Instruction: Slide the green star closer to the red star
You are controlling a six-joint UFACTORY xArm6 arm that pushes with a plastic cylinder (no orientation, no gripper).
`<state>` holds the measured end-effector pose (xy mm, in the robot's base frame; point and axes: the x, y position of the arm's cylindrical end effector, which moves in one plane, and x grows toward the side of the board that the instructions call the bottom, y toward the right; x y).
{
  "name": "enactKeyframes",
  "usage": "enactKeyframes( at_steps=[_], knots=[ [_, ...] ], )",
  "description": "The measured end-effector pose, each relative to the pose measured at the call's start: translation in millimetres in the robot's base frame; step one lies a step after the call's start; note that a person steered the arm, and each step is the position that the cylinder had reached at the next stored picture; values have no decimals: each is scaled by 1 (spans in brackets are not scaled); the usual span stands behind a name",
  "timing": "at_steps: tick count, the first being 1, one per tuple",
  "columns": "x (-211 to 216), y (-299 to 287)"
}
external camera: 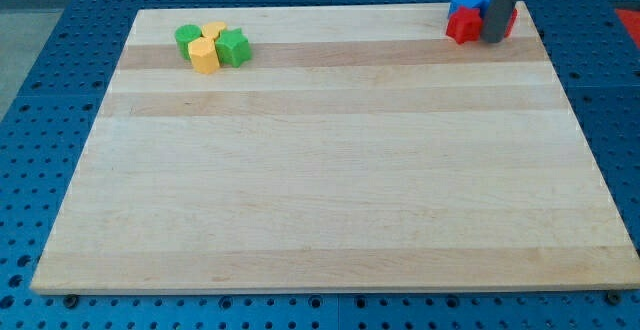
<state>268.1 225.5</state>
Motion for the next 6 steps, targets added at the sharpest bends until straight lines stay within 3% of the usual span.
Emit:
enactKeyframes(
  at_steps=[2,3,6],
  knots=[
    [7,-2],
    [42,-24],
    [73,-212]
  ],
)
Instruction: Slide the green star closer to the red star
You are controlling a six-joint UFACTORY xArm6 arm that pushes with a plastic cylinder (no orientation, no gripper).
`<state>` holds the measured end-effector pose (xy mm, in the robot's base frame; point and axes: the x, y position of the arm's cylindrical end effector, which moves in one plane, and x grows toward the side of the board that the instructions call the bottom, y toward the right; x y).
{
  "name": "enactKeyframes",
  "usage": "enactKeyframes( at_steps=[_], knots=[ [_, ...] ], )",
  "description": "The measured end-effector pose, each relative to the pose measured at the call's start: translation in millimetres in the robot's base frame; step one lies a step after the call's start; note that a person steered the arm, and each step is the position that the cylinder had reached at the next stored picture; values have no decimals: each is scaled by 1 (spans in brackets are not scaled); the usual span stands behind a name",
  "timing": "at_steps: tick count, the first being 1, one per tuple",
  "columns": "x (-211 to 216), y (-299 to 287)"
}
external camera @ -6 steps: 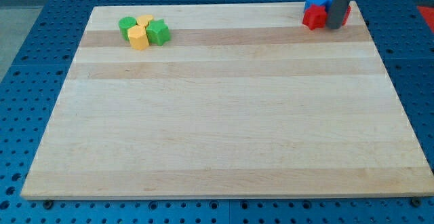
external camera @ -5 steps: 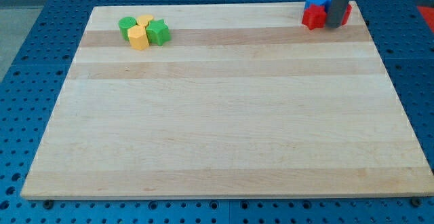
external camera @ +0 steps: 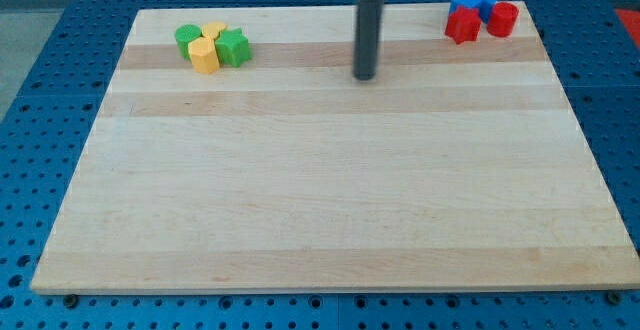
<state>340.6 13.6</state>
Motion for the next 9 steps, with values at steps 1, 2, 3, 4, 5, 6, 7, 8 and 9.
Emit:
enactKeyframes(
  at_steps=[1,2,3,4,5,6,7,8,9],
  knots=[
    [6,-63],
    [11,-134],
    [11,-198],
    [9,-255],
    [-8,-284],
    [-17,-255],
    [-24,-224],
    [-39,-201],
    [-57,-181]
  ],
)
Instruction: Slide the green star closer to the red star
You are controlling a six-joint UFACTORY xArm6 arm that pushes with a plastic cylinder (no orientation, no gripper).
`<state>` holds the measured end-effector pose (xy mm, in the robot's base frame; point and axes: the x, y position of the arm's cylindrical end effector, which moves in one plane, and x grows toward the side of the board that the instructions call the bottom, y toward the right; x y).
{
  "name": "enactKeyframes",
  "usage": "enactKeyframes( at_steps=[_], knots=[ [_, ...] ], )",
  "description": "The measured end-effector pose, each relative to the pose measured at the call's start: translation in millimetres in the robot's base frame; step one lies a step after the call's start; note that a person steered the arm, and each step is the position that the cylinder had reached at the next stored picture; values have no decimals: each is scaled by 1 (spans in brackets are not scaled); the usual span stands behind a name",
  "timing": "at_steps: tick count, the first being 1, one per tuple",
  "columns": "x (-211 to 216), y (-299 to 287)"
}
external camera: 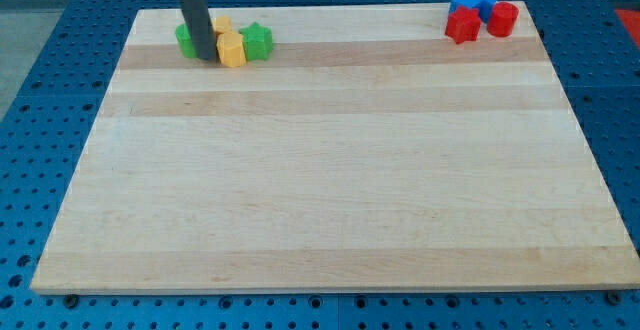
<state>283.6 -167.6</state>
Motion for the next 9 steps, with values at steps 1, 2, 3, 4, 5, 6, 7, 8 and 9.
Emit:
enactKeyframes(
  at_steps=[1,2,3,4,5,6,7,8,9],
  knots=[
    [-12,23],
    [-15,48],
    [-18,73],
    [-21,92],
    [-18,106],
    [-4,108],
    [-4,133],
    [-13,154],
    [-18,186]
  ],
)
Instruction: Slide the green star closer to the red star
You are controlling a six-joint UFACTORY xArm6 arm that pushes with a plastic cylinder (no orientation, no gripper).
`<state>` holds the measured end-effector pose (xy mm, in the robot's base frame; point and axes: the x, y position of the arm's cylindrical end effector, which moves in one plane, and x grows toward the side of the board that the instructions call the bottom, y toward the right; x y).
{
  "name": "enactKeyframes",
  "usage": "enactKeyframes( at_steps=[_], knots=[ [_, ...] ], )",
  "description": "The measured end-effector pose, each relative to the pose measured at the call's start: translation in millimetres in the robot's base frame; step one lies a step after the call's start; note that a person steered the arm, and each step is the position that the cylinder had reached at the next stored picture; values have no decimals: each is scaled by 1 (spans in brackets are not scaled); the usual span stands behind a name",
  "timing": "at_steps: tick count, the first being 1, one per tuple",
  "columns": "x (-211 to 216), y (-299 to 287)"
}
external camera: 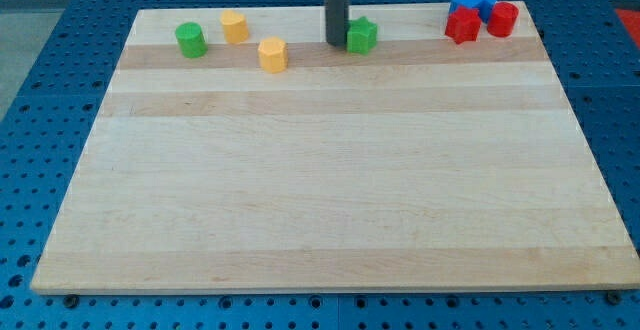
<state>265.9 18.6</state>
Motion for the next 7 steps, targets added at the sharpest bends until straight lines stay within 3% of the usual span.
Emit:
enactKeyframes(
  at_steps=[7],
  knots=[
    [11,111]
  ],
)
